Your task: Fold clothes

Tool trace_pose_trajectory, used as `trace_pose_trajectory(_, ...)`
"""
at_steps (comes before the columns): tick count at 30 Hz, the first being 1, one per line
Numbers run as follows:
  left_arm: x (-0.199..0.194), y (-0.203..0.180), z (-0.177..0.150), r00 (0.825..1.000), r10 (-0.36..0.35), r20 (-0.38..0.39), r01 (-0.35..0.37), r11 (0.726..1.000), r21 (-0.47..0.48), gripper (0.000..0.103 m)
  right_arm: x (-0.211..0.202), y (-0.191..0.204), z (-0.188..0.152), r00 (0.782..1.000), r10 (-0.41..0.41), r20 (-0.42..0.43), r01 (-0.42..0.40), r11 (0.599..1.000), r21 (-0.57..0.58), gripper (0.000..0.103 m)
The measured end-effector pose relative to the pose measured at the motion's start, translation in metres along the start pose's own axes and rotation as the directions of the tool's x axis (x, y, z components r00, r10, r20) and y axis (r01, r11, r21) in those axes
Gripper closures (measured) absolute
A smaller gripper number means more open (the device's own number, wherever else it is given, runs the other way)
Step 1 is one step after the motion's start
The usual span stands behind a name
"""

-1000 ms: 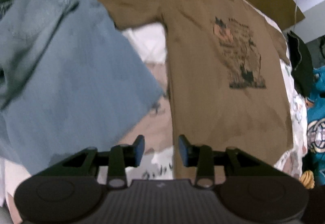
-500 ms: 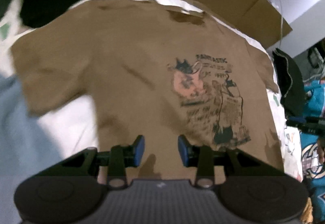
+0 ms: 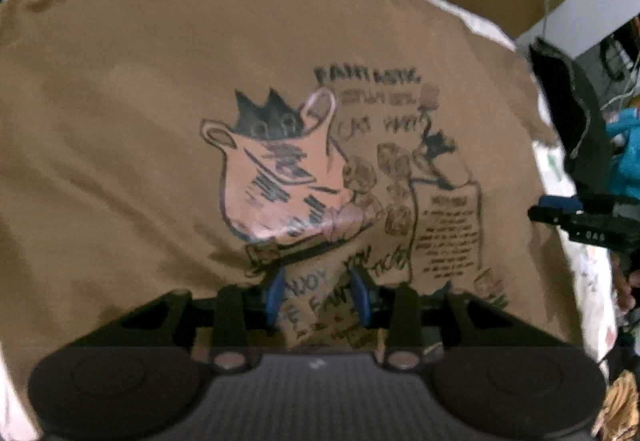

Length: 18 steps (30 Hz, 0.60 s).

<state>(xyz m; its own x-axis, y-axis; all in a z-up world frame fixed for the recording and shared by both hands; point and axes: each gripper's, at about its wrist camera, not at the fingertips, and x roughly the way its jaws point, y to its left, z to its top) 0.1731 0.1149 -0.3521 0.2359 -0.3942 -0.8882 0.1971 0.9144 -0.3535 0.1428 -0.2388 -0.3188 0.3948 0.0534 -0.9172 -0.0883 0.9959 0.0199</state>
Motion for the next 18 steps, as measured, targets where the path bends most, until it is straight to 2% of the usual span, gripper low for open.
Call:
trace_pose_trajectory(1,0.002,-0.003,-0.002,1.0,0.005,0.006,-0.005,1.0,0.017,0.054,0.006,0.001,-0.003,1.0,-0.001,-0.011,0.001,1.0,-0.003,0.058)
trace_pose_trajectory(3,0.001,-0.008,-0.009,1.0,-0.014,0.016,0.013,0.998,0.054,0.045,0.01,0.003,-0.009,1.0,-0.005,0.001,0.005,1.0,-0.021,0.056)
trace_pose_trajectory(6,-0.002,-0.018,-0.027,1.0,0.014,0.018,-0.016,0.99,0.137,0.045,0.008,0.005,-0.017,0.999,-0.011,0.03,0.013,0.998,-0.065,0.052)
trace_pose_trajectory(11,-0.01,-0.025,-0.052,0.999,0.047,0.016,-0.049,0.974,0.22,0.048,0.005,-0.002,-0.028,0.999,-0.027,0.017,0.028,0.996,-0.08,0.044)
trace_pose_trajectory(13,-0.014,-0.027,-0.056,0.997,0.073,0.013,-0.074,0.965,0.251,0.059,0.002,-0.002,-0.027,0.999,-0.04,0.002,0.04,0.995,-0.086,0.044)
trace_pose_trajectory(15,-0.023,-0.024,-0.057,0.996,0.084,0.008,-0.084,0.963,0.254,0.065,-0.002,-0.002,-0.025,0.999,-0.054,-0.005,0.054,0.995,-0.083,0.045)
trace_pose_trajectory(18,-0.044,-0.01,-0.055,0.993,0.106,0.049,-0.114,0.968,0.224,0.065,-0.013,-0.001,-0.019,0.998,-0.063,0.024,0.064,0.995,-0.078,0.045)
